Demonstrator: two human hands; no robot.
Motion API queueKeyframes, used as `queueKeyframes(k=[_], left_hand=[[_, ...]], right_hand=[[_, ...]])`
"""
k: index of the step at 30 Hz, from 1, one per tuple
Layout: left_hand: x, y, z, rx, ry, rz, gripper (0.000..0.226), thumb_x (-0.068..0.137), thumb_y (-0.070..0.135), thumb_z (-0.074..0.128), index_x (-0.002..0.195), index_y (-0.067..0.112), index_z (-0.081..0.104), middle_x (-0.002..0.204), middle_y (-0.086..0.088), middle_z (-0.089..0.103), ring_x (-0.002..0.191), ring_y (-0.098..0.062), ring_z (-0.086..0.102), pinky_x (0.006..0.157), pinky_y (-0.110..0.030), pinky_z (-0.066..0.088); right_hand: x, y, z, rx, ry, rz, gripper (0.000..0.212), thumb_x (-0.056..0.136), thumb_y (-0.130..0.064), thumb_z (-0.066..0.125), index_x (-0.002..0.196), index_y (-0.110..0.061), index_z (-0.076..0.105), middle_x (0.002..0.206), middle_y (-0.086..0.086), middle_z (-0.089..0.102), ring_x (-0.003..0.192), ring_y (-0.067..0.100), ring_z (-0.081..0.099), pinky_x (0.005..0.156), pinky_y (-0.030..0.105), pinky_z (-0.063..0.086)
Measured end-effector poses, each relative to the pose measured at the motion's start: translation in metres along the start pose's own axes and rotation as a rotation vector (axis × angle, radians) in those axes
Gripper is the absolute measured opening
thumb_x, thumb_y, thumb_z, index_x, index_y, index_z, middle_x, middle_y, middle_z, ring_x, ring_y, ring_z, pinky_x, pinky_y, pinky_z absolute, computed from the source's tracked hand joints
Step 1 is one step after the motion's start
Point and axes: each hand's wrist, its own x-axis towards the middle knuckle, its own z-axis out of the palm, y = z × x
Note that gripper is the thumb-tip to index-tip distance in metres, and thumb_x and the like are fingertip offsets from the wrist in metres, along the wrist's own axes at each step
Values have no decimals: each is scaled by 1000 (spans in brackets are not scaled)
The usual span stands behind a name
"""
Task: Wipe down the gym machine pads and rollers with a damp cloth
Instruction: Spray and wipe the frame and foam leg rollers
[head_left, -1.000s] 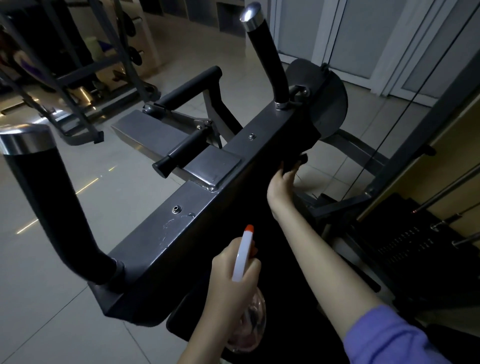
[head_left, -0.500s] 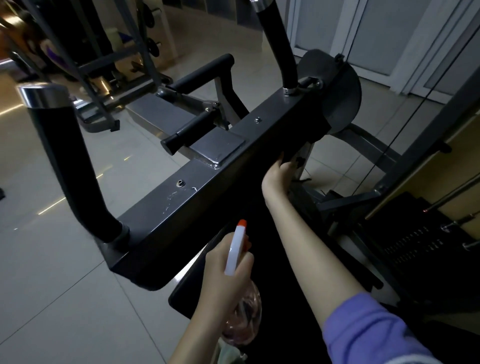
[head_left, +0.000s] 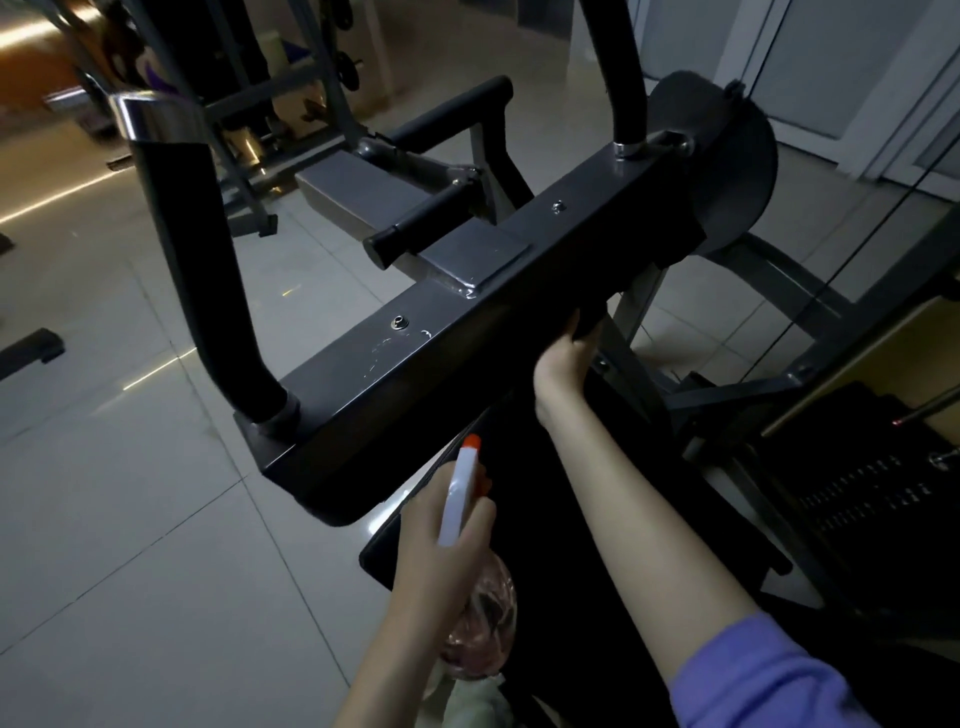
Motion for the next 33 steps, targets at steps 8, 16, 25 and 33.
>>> queueKeyframes(k=[8,16,25,33], left_hand=[[-5,-4,-9,-95,36,61,27,92,20,54,87,-6,54,75,-22,52,65,-31,46,58,-23,34],[-14,-5,-32,-83,-1,92,38,99,22,53,68,3,43,56,1,38,52,-11,35,51,-19,27],[-32,-22,-49,58,79,98,29,98,25,48,76,8,55,60,4,48,56,-9,49,51,-17,34],[-51,-30,-76,74,154,88,31,98,9,49,76,31,46,60,-8,52,63,-20,50,51,-18,34]], right_hand=[[-13,15,-5,-22,-153,238,65,96,-57,26,152,-28,9,153,7,28,137,30,34,113,44,28],[-28,23,8,1,-93,209,67,95,-57,33,151,-28,11,151,7,32,134,30,38,111,49,31],[-33,33,8,-62,-134,204,71,92,-62,34,150,-23,19,147,7,39,131,30,42,110,48,33],[-35,44,9,-69,-147,220,79,81,-70,40,146,-28,29,140,2,48,123,28,50,104,50,40]])
